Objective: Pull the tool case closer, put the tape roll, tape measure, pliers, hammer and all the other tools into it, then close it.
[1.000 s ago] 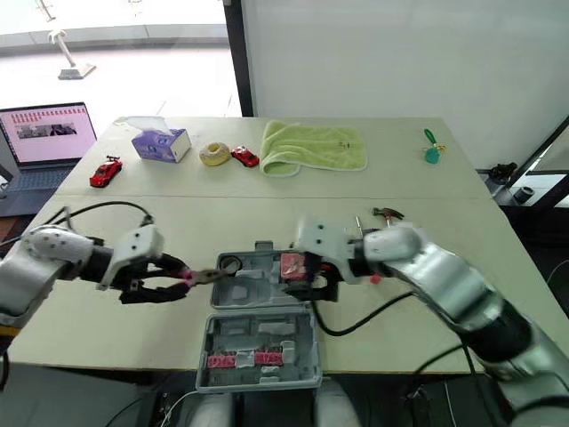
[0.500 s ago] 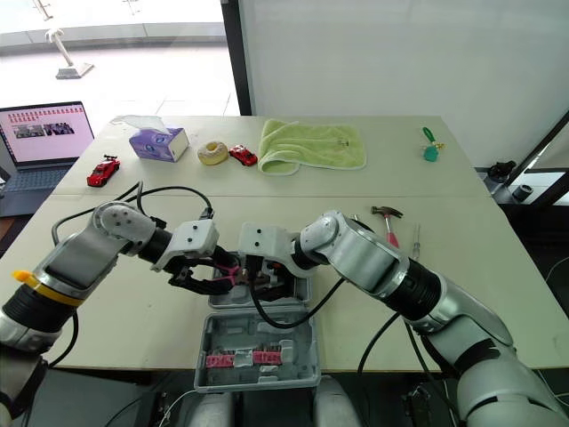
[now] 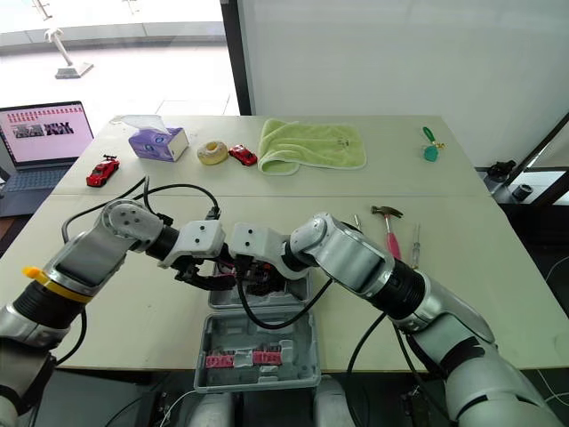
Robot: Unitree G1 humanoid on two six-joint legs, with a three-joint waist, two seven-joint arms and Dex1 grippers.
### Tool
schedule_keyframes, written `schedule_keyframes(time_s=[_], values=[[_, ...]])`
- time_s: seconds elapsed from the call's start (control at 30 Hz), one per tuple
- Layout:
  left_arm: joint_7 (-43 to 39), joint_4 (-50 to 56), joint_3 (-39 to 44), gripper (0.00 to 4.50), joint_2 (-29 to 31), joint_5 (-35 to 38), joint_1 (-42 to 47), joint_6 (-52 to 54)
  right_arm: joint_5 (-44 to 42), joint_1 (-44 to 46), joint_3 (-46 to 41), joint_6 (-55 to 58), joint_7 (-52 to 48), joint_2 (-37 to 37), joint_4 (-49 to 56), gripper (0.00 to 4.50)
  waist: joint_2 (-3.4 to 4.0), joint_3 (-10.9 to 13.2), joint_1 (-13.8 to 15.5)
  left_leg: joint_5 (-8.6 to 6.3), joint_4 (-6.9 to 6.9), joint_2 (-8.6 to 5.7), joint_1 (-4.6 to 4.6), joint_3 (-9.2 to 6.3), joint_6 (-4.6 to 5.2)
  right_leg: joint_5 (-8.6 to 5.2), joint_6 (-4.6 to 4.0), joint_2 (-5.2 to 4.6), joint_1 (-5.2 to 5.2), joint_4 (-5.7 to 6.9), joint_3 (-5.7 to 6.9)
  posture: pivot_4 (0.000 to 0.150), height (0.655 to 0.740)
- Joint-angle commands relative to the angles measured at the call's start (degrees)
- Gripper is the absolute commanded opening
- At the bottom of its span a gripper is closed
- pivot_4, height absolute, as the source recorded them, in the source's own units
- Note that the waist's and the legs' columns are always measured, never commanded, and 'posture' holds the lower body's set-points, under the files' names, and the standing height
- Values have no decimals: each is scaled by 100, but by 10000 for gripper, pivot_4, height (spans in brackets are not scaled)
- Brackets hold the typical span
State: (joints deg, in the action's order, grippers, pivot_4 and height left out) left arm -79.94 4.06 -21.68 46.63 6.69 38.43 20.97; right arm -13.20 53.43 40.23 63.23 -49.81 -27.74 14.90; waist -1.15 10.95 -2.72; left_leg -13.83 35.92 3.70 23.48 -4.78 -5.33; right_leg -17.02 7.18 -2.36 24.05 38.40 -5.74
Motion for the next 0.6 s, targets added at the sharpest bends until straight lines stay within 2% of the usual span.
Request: schedule_keyframes(time_s=[0.03,0.07,0.4,0.47,0.53,0.6], values=[[10,131,143,24967,-25,29,128,18,59,132,-109,-58,27,85,35,11685,0,0,2,0,0,0,0,0,0,0,0,0,0,0,0,1500,7400],[26,148,148,24967,-38,38,124,43,79,128,-105,-77,39,96,8,9625,0,0,2,0,0,0,0,0,0,0,0,0,0,0,0,1500,7400],[62,100,257,24967,-90,128,54,35,182,82,-196,-173,134,181,-125,9647,0,0,0,0,1,0,0,0,0,0,0,0,0,1,0,1500,7400],[43,80,322,35829,-112,226,33,120,194,87,-230,-202,123,159,-131,9647,0,0,-1,0,1,0,0,0,0,0,0,0,0,1,0,1500,7400],[52,37,432,44528,-120,316,21,131,210,73,-225,-250,81,64,-109,9647,0,0,1,0,1,0,0,-1,0,0,0,0,0,2,1,1500,7400],[131,-29,558,45000,-140,385,12,111,228,43,-211,-298,32,-37,-85,9647,0,0,2,0,2,0,0,-1,0,0,0,0,0,1,1,1500,7400]])
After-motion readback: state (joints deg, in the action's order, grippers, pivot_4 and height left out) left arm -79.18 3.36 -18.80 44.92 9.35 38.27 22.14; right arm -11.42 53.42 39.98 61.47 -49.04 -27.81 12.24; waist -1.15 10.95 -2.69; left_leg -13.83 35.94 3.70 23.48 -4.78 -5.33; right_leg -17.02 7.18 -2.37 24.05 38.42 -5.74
